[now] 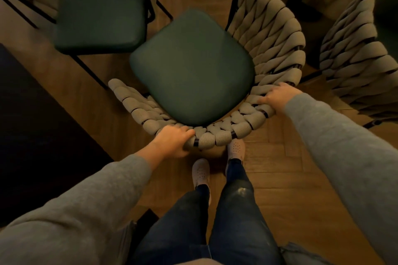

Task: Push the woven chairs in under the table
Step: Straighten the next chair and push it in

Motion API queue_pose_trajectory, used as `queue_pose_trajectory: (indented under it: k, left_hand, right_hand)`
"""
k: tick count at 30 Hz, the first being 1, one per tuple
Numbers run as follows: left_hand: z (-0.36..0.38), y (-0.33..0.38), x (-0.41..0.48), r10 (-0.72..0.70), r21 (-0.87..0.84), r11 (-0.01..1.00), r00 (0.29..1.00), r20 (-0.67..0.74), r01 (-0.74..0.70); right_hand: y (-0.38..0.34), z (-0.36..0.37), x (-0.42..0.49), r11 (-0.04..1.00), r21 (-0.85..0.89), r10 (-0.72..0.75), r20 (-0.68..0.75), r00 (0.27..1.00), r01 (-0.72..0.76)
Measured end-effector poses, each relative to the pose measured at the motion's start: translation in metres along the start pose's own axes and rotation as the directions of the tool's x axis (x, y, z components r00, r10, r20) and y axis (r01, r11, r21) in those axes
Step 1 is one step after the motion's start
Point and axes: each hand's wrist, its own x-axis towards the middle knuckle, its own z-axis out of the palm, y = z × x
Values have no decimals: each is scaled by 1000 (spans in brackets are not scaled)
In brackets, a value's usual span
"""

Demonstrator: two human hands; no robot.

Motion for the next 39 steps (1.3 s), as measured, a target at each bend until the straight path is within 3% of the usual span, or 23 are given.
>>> queue_pose_trajectory:
  k: [6, 14, 30, 39]
  left_hand:
    - [5, 69, 21, -147, -182, 974, 987, -57, 135]
    - [7, 72, 10, 60, -69, 996, 998, -12, -61]
    - [9, 92, -4, 141, -140, 982, 985, 104, -126]
    - [12, 89, -13, 167, -147, 978, 978, 126, -148]
  right_hand:
    - [-16, 6, -13, 998, -33, 47, -38, 998, -48]
    - [-41, 38, -53, 992, 79, 95, 41, 995, -98]
    - [-54, 65, -81, 988, 117, 86, 122, 989, -100]
    - [-62, 73, -85, 987, 138, 67, 95, 993, -80]
